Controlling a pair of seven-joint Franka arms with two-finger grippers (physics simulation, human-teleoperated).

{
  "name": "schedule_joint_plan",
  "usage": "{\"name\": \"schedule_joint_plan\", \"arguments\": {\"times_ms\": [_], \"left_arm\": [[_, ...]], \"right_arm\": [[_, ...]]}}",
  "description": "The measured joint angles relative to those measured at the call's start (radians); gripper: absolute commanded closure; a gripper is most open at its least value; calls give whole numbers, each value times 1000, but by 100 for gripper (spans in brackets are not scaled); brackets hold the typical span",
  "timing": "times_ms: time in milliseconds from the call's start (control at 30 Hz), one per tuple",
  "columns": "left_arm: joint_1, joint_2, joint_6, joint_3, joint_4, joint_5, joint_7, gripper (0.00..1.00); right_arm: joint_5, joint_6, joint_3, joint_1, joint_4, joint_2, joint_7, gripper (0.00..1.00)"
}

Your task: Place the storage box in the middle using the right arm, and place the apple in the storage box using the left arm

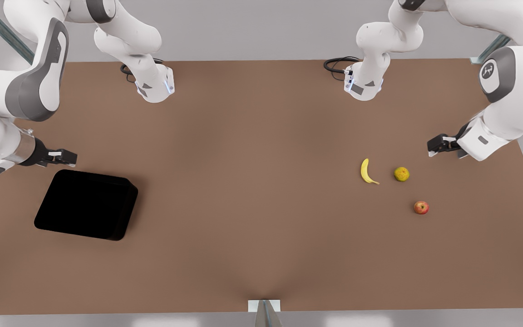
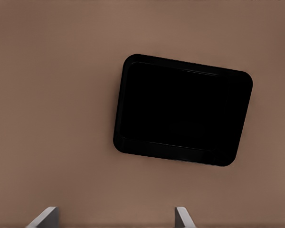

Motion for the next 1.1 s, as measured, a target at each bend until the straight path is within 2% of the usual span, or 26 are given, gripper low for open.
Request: {"name": "schedule_joint_plan", "arguments": {"times_ms": [133,233,333,433,500,600,700,900,1100], "left_arm": [[3,1,-11,0,6,-5,-4,0],[16,102,-28,98,8,-59,-221,0],[7,243,-14,186,-1,-232,-710,0],[11,310,32,324,-149,-484,-754,0],[19,356,133,346,-278,-682,-762,0],[72,446,184,352,-316,-942,-758,0],[122,498,184,380,-305,-1093,-745,0],[143,562,186,383,-316,-1235,-733,0],[158,616,226,383,-314,-1293,-733,0]], "right_arm": [[0,10,-3,-58,0,61,0,0],[-29,104,-3,-137,-26,152,12,0],[-34,424,-8,-185,-308,124,12,0],[-28,650,-8,-213,-458,131,-14,0],[-23,801,-9,-293,-553,146,-122,0],[-23,821,-36,-329,-549,162,-137,0],[-22,862,-72,-326,-546,210,-137,0],[18,867,-95,-322,-512,285,-135,0],[21,880,-98,-325,-494,348,-132,0]]}}
